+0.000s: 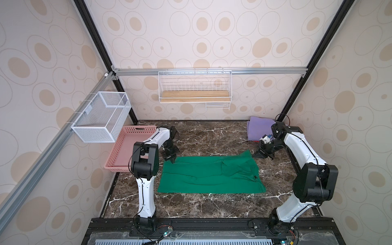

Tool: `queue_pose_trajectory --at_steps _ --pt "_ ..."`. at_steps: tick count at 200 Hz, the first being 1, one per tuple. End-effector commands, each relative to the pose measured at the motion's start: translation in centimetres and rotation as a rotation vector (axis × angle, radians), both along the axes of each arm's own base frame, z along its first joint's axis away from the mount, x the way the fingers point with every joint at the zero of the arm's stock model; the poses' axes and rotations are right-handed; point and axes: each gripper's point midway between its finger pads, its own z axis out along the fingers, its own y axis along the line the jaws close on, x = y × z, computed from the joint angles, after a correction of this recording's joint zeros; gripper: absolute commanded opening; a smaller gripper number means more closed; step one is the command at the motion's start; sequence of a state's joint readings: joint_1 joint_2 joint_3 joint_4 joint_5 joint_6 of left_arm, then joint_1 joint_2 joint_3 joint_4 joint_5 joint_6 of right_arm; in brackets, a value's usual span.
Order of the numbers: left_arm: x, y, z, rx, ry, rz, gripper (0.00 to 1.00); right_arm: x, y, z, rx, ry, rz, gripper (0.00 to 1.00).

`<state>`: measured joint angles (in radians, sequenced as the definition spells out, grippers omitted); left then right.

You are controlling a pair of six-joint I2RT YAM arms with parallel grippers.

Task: Fold and stack t-shirts
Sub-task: Fold the T-shirt.

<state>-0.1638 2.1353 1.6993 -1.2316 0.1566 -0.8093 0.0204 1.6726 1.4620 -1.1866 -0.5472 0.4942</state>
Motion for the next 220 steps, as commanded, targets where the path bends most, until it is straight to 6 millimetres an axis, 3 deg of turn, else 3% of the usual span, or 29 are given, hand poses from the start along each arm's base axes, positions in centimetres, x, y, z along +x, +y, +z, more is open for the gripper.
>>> queue_pose_trajectory --at_steps 1,107,220 --pt "-0.5 0.3 1.0 0.009 -0.002 -0.036 0.00 -1.6 -0.6 0.3 -0.019 0.013 0.004 0.00" --pt "-2.9 0.5 -0.9 0.001 0.060 -0.057 0.00 -4.3 -0.7 -1.6 -0.022 0.066 0.009 0.00" --pt "-3.4 0.3 -1.4 -0.002 0.079 -0.055 0.00 -4.6 -0.6 -2.4 -0.016 0.083 0.013 0.00"
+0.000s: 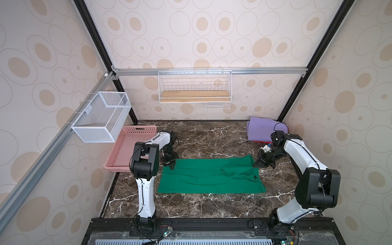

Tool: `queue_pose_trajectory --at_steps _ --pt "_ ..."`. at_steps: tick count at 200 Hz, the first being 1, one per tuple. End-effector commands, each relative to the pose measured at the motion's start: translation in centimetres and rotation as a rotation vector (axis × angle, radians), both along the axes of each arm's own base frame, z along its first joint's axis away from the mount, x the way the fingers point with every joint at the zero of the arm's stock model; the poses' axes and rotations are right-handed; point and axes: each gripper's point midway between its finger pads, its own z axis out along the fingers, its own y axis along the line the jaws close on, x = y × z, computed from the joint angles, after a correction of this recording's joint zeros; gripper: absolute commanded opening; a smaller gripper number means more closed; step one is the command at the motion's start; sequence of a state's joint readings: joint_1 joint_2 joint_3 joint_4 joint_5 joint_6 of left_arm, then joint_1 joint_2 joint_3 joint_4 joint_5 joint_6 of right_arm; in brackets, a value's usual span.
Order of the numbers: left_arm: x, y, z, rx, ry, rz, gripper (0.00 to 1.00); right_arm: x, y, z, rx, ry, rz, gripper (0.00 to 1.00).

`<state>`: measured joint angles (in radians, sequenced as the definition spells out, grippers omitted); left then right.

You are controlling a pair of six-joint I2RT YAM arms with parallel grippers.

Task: Fold and stack t-shirts
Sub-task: Fold the T-shirt.

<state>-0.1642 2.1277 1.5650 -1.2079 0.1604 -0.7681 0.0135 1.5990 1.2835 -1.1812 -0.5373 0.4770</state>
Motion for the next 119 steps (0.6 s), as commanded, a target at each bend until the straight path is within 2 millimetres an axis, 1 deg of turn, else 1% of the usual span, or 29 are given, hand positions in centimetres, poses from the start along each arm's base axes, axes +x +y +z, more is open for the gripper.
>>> queue_pose_trajectory --at_steps 1,56,91,119 --pt "0.0 -0.1 1.0 -0.006 -0.021 -0.015 0.00 -0.5 -0.2 0.3 -0.004 -0.008 0.007 0.00" --pt "0.1 -0.3 1.2 -0.008 -0.023 -0.014 0.00 -0.4 -0.3 0.7 -0.009 -0.014 0.010 0.00" --pt "0.4 -0.5 1.7 -0.017 -0.029 -0.021 0.00 -0.3 -0.3 0.6 -0.008 -0.017 0.009 0.00" --pt "-0.6 -0.6 1.7 -0.027 -0.008 -0.022 0.01 -0.4 -0.2 0.5 -0.005 -0.016 0.009 0.00"
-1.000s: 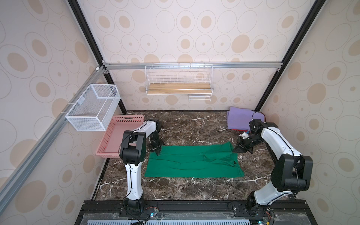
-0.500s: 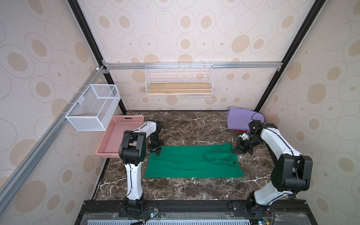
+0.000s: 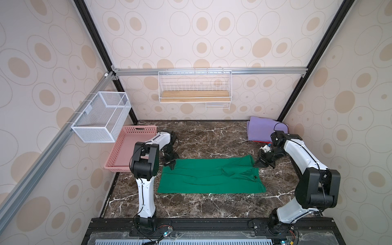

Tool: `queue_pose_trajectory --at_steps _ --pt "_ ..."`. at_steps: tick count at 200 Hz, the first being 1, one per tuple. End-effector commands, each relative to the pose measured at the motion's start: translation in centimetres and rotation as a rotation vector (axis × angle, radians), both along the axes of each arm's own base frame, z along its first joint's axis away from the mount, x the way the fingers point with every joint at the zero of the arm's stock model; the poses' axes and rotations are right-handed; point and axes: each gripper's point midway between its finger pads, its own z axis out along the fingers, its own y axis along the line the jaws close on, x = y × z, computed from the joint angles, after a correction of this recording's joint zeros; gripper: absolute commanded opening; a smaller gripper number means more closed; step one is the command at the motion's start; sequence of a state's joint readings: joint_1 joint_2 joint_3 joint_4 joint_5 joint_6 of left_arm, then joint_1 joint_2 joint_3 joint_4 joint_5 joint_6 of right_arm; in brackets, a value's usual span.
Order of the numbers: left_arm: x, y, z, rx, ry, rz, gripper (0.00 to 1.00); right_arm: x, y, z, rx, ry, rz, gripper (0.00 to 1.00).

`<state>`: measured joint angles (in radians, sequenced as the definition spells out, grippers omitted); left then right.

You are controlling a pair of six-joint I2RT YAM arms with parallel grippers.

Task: Fold and stack t-shirts
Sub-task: Fold the T-shirt.

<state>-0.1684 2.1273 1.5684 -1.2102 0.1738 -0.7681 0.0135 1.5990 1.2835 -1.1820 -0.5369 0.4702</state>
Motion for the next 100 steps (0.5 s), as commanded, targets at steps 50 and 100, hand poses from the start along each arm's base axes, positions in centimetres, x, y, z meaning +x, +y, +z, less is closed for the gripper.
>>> queue_pose_trajectory --at_steps 50,100 --pt "-3.0 -0.4 2.8 -0.044 0.016 -0.029 0.08 -0.2 0.0 0.3 0.009 -0.006 0.000 0.00" --pt "-2.2 0.2 4.8 -0.014 -0.046 -0.069 0.23 0.0 0.2 0.1 0.021 0.000 -0.002 0.00"
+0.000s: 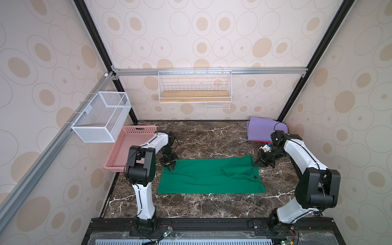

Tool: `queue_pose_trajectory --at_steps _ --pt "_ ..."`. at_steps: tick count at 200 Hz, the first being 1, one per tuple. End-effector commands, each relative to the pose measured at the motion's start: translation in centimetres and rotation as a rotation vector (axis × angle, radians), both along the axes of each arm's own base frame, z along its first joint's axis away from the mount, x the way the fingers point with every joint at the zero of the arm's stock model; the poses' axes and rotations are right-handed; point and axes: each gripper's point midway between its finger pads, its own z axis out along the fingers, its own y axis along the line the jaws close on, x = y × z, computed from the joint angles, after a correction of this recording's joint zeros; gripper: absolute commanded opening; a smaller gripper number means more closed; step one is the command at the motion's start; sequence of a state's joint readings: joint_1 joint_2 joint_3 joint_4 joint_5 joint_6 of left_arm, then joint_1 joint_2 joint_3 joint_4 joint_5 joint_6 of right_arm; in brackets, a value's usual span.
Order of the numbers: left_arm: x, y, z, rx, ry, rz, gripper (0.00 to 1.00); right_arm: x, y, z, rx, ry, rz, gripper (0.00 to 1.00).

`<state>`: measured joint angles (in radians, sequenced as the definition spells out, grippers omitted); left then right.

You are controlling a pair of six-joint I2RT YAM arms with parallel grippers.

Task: Fold and stack t-shirts
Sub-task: Fold the T-shirt.

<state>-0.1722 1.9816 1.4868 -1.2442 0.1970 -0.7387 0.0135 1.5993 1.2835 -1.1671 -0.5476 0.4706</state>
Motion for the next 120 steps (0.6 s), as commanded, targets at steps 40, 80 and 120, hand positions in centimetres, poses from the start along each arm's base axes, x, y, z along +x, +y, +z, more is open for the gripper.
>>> queue_pose_trajectory --at_steps 40,80,120 --pt "0.3 1.0 1.6 0.056 -0.021 -0.068 0.23 -0.5 0.0 0.0 0.008 0.014 0.002 0.00" --pt "3.5 1.2 1.6 0.084 -0.043 -0.096 0.22 -0.4 0.0 0.0 0.006 0.010 0.003 0.00" --pt "8.0 0.0 4.1 0.057 -0.242 -0.059 0.23 -0.4 0.0 -0.1 0.008 0.012 0.002 0.00"
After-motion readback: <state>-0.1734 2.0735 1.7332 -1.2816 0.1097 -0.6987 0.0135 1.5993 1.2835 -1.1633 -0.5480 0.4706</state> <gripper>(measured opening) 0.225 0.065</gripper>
